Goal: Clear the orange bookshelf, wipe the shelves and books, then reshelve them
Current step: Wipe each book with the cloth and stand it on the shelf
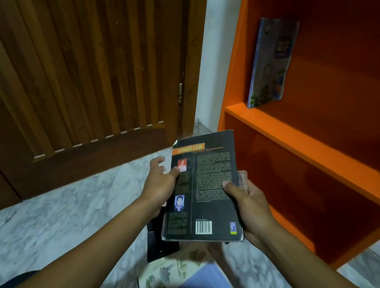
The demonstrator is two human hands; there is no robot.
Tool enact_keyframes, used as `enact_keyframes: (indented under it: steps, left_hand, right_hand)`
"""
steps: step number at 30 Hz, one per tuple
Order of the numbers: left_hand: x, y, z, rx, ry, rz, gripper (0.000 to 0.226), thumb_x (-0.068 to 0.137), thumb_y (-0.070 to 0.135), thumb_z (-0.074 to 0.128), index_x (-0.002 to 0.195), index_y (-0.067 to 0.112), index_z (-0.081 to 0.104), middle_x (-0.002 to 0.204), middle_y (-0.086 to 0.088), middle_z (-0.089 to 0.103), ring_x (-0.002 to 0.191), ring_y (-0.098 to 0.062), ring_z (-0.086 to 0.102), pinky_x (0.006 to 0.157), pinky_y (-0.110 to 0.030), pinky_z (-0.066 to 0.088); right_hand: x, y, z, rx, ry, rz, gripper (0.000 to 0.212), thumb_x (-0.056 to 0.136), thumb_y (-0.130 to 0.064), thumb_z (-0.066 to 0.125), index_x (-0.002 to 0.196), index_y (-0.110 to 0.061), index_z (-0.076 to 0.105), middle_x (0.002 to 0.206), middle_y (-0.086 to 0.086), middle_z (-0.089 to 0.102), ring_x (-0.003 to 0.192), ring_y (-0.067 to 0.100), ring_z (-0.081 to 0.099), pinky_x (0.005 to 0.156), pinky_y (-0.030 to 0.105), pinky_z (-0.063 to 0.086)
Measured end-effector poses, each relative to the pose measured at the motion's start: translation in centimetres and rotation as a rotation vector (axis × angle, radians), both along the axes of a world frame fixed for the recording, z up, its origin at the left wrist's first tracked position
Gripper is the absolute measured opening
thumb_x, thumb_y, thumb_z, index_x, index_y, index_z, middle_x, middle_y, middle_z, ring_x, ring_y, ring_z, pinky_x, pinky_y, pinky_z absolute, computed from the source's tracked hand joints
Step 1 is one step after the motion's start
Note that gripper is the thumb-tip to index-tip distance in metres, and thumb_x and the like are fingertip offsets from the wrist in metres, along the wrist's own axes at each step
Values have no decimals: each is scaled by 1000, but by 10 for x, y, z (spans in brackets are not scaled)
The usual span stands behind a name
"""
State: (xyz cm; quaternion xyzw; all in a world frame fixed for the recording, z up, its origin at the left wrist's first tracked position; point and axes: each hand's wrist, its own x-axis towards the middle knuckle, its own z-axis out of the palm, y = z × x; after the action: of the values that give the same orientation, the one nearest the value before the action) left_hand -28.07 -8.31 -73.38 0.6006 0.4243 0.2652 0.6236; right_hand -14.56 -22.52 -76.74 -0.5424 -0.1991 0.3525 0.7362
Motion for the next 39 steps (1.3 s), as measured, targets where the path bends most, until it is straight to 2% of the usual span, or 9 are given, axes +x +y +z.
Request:
enact_keyframes:
  steps: [3,9,13,18,22,26,29,34,39]
  left_hand:
    - [-2,-16,7,346,25,-61,47,102,24,53,145,28,35,125,12,46,116,-12,53,92,-27,43]
    - [13,-40,5,-295,-115,-193,29,98,39,58,125,37,48,98,-1,69,87,-24,70,72,-45,58]
    - [11,-36,-7,-305,-176,13,22,99,13,55,119,5,59,92,-15,73,77,-31,73,73,-43,59]
    - [0,-19,-1,-259,-285,75,17,101,4,49,106,11,64,104,-16,73,88,-30,72,81,-43,59]
    - [-7,-6,8,-194,-325,26,14,101,13,52,105,24,61,105,-9,74,89,-27,73,82,-44,60]
    - [-11,4,12,-60,-308,-65,16,103,19,50,116,23,58,106,-8,75,86,-21,75,72,-36,60]
    - [-12,3,12,-12,-269,-199,21,103,24,49,123,22,56,105,-6,75,89,-22,74,77,-38,59]
    - [-5,-12,4,11,-229,-370,25,103,27,48,126,19,57,99,-5,76,90,-22,73,79,-37,56]
    - [0,-13,6,-68,-341,-358,25,103,23,46,125,19,57,101,-8,74,88,-22,72,75,-36,59]
  right_hand:
    - [-10,0,5,-82,-183,-15,68,83,-26,74,141,-5,47,146,15,52,133,34,51,107,57,44]
    - [-48,-6,-6,-248,-922,-12,31,95,-13,62,126,-21,59,118,-9,65,105,-4,60,88,7,45]
    - [-59,-13,-23,-276,-1212,105,46,92,-34,61,136,-27,54,129,-10,56,120,1,49,101,10,37]
    - [-55,-16,-15,-191,-1102,132,30,96,-15,58,122,-30,62,123,-14,61,119,-5,51,100,12,40]
    - [-47,-12,22,-87,-548,-30,29,103,-9,46,108,-34,59,105,-21,65,98,-11,63,79,5,47]
    - [-12,-5,44,42,-28,-320,15,106,-23,41,112,-24,54,116,13,67,106,31,68,90,55,55]
    - [17,-9,62,91,80,-436,26,103,-13,47,127,-23,48,121,11,64,106,33,67,83,57,57]
    - [33,-22,66,-47,-811,-361,40,101,-24,45,140,-23,46,134,2,61,119,16,60,95,38,51]
    - [17,-18,21,-236,-1369,-28,47,104,-35,36,150,-29,30,158,-11,24,151,7,13,123,26,7]
